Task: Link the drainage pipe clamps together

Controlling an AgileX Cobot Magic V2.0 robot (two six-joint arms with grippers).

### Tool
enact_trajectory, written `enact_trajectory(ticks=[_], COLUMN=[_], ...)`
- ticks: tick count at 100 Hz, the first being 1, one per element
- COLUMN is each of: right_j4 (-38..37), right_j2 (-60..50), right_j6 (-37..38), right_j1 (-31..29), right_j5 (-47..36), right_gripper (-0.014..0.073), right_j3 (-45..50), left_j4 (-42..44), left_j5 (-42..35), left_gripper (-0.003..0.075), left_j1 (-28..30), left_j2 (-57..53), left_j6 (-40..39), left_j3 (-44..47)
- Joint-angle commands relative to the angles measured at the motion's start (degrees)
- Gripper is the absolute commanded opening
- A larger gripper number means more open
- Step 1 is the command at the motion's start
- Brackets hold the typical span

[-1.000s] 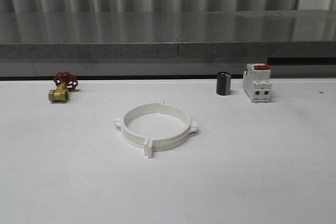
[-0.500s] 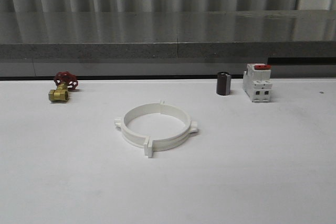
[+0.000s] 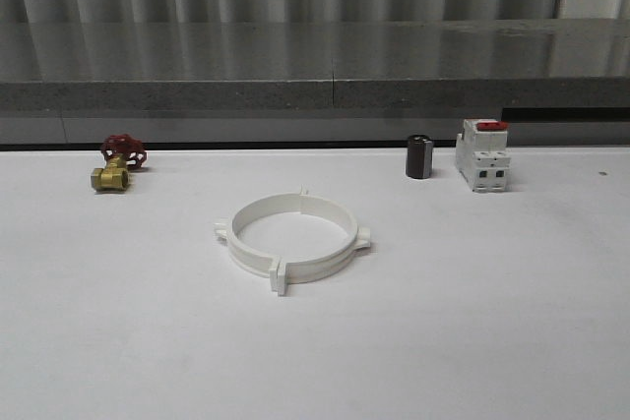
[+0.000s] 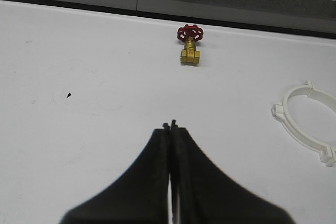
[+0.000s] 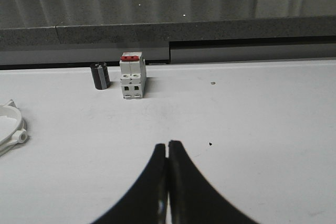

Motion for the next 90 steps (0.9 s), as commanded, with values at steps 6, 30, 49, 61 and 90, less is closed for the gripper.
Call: enact_trajectory(ticks=[6,30,49,61,90], right_j4=[0.06,0.06,0.06,0.06,0.06], right_j2=[-1.13,-1.13,-1.13,-1.13,-1.13], right_j6=[-0.34,-0.34,-0.34,-0.34,-0.34], right_j1=[-0.17,-0.17,-0.17,-0.17,-0.17], right_j5=[-4.59,-4.59,-4.59,-4.59,-4.59], right_gripper=[-0.0068,-0.0068,-0.0068,-0.0068,-0.0068], right_j3=[-0.85,-0.85,-0.85,-0.85,-0.85], left_j4=[2.91,2.57,-4.03,-5.3,-4.78], left_j5=[-5.31,-8.38,-28.08,-34.1,-34.68], left_gripper=[-0.002,-0.002,-0.002,-0.002,-0.002], left_j1=[0.08,0.08,0.08,0.08,0.08], left_j2=[0.4,0.4,-2.29,-6.28,-18.6], left_j6=[0.02,0.02,7.63,10.24,10.24], left_j3=[-1.52,-1.12,5.95,11.9,24.23])
